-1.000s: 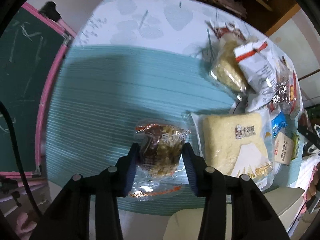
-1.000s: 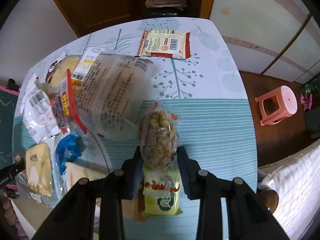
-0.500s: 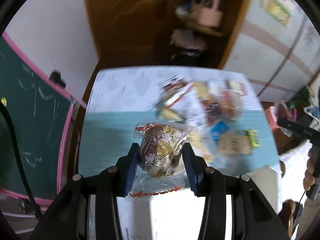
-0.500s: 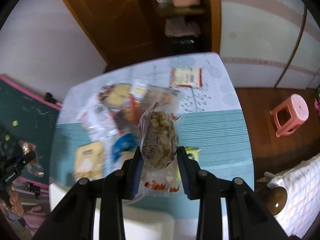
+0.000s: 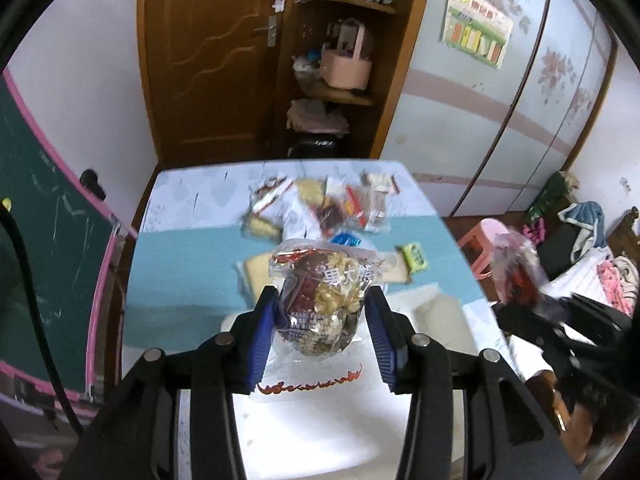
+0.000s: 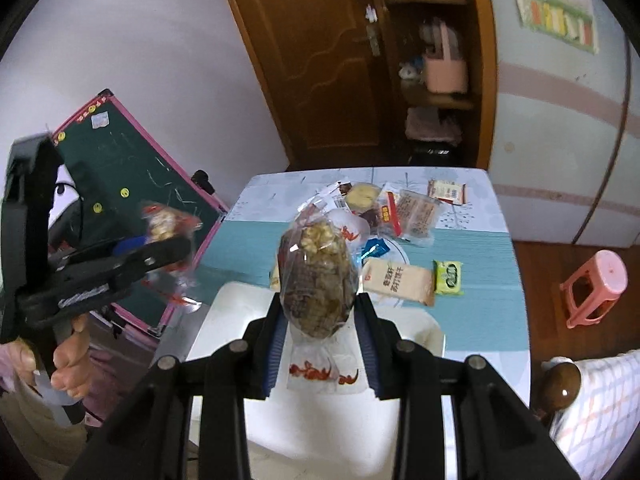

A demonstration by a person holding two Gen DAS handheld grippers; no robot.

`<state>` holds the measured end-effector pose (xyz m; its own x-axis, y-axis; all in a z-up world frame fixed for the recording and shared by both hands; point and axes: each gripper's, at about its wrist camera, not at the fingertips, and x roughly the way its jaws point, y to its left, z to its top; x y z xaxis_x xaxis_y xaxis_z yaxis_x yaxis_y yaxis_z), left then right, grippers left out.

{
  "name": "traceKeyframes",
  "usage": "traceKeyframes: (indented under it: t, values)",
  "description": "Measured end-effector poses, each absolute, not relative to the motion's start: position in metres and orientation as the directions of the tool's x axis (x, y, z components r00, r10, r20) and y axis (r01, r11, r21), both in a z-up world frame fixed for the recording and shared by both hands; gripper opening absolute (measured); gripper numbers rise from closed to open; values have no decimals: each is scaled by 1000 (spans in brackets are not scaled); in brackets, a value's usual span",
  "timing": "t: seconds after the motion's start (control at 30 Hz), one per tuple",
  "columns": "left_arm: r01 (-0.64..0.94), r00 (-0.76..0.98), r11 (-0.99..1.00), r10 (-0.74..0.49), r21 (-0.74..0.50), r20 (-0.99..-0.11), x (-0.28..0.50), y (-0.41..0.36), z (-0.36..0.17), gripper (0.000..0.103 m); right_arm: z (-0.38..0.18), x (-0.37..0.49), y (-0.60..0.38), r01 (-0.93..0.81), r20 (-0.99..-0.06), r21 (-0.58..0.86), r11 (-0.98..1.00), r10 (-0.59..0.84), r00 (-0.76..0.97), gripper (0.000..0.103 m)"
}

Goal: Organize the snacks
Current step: 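Carry both nut packets onto the white tray and open both grippers, then lift both grippers from the tray back toward the snack pile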

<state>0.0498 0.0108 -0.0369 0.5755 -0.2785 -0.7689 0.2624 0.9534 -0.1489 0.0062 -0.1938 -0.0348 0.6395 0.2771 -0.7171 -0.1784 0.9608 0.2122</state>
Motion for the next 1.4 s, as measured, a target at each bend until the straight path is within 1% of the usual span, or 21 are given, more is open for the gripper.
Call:
traceKeyframes:
  t: [0.1,0.17,0.27,0.43,0.57,0.6,0.63,0.67,0.7,0.73,0.77,0.83,0.87,0.9,1.13,1.4]
  values:
    - [226,536,964,-244,-140,-808,45,9,-69,43,-54,-7,-185,-138,-744,189,972,233,626,34]
    - [211,532,972,-201,-102,-822,38,6,-87,43,-68,-11,-179,-134,-776,178,975,223,590,34]
    - [182,543,983,-132,-37,-829,27,3,-109,43,-82,-17,-172,-119,-807,110,987,159,569,34]
    - [155,520,987,-121,-45,-846,20,4,-124,44,-101,-19,-165,-102,-834,78,992,120,538,34]
    - [149,553,989,-88,-6,-828,16,4,-120,44,-116,-21,-155,-105,-859,52,993,98,503,35]
    - [150,562,989,-84,2,-823,14,2,-119,45,-119,-19,-155,-106,-865,57,993,102,490,35]
    - [152,569,988,-82,6,-818,13,1,-117,56,-122,-19,-155,-103,-871,61,993,104,480,35]
    - [155,578,988,-85,7,-812,11,1,-115,73,-122,-20,-154,-102,-872,62,993,103,479,35]
    - [156,584,988,-86,8,-807,10,0,-114,79,-122,-20,-154,-101,-873,62,993,103,476,35]
    - [156,593,988,-89,6,-800,8,0,-112,84,-122,-20,-155,-94,-875,58,994,96,474,41]
    - [158,600,987,-95,2,-795,7,0,-110,84,-122,-20,-154,-86,-876,53,995,87,474,54]
    - [161,605,987,-98,0,-790,6,-1,-107,86,-122,-22,-158,-57,-875,49,997,71,479,65]
    - [160,606,987,-97,2,-790,6,-1,-107,89,-121,-22,-160,-46,-873,53,998,69,484,65]
    - [160,605,987,-94,4,-790,5,-2,-107,89,-120,-22,-162,-40,-870,57,998,69,488,65]
    - [161,587,987,-96,0,-804,3,-3,-108,90,-113,-24,-160,-47,-859,62,997,77,506,65]
    - [163,593,987,-102,-5,-798,0,-3,-106,90,-109,-26,-157,-70,-844,58,996,86,529,65]
